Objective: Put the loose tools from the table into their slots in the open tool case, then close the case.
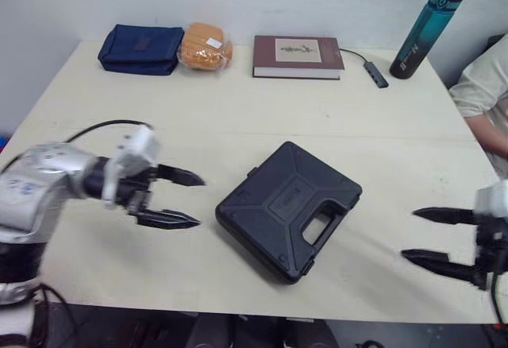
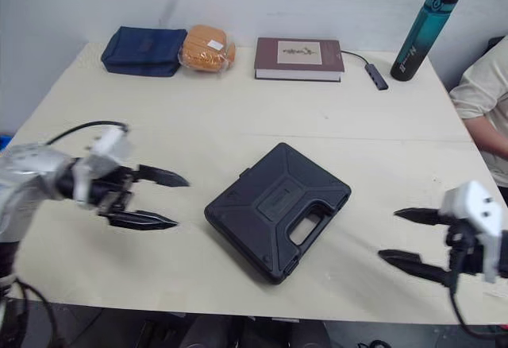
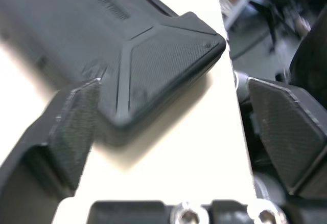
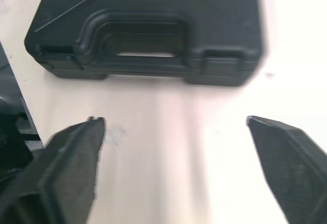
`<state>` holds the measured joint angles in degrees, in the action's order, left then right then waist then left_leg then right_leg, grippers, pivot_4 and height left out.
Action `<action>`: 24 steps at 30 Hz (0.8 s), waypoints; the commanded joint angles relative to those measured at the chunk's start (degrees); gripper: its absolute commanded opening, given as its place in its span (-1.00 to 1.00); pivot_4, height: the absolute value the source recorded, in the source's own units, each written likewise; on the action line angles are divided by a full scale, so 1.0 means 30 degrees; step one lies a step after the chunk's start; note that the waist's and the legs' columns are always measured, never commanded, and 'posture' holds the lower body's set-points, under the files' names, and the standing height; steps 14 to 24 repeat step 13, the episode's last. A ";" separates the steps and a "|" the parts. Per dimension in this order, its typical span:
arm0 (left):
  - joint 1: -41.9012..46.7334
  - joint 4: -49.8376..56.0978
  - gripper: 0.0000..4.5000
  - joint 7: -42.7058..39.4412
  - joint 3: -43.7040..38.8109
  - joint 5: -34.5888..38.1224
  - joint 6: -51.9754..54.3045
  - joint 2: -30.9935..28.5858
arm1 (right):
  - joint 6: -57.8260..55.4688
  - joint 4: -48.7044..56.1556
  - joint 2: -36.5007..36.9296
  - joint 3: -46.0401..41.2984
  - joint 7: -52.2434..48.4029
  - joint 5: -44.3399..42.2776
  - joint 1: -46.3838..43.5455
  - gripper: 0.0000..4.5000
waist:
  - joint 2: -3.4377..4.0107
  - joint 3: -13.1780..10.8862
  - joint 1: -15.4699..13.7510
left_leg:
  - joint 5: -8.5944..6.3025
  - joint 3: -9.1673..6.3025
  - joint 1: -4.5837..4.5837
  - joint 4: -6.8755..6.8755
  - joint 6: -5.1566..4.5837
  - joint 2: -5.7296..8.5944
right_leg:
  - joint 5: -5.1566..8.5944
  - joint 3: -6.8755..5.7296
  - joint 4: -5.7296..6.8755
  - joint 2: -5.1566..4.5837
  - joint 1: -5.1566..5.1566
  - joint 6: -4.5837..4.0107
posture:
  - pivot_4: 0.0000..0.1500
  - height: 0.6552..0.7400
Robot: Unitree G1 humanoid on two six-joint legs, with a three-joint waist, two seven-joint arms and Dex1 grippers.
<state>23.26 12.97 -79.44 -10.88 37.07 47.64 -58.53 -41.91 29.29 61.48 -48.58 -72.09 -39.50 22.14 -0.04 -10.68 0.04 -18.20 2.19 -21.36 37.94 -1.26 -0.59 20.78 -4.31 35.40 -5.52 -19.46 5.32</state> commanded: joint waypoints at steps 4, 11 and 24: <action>-0.4637 0.0596 1.00 -0.0006 -0.6384 0.0704 0.0965 -0.2206 | -0.0136 -0.2000 0.1022 -0.3634 -0.2642 0.0495 0.0755 0.99 | 0.0035 -0.0035 0.0006 | -0.0022 0.0001 0.0016 -0.0067 -0.0013 0.0002 | 0.0010 0.0010 -0.0034 -0.0023 -0.0009 -0.0019 | 1.00 1.00; -0.7576 -0.0727 1.00 0.0325 -0.9793 -0.0537 -0.0436 -0.2546 | 0.0947 -0.3917 0.1849 -0.3216 -0.2485 0.1372 -0.1119 0.99 | 0.0088 -0.0072 0.0021 | 0.0000 0.0005 0.0034 -0.0279 0.0029 0.0013 | 0.0022 0.0005 -0.0090 -0.0037 -0.0083 -0.0072 | 1.00 1.00; -0.7971 -0.0879 1.00 0.0185 -1.0122 -0.0445 -0.0915 -0.2487 | 0.1015 -0.4115 0.1908 -0.3026 -0.2614 0.1522 -0.1347 0.99 | 0.0116 -0.0087 0.0028 | 0.0040 0.0009 0.0034 -0.0315 0.0102 0.0011 | 0.0037 -0.0003 -0.0088 -0.0033 -0.0107 -0.0098 | 1.00 1.00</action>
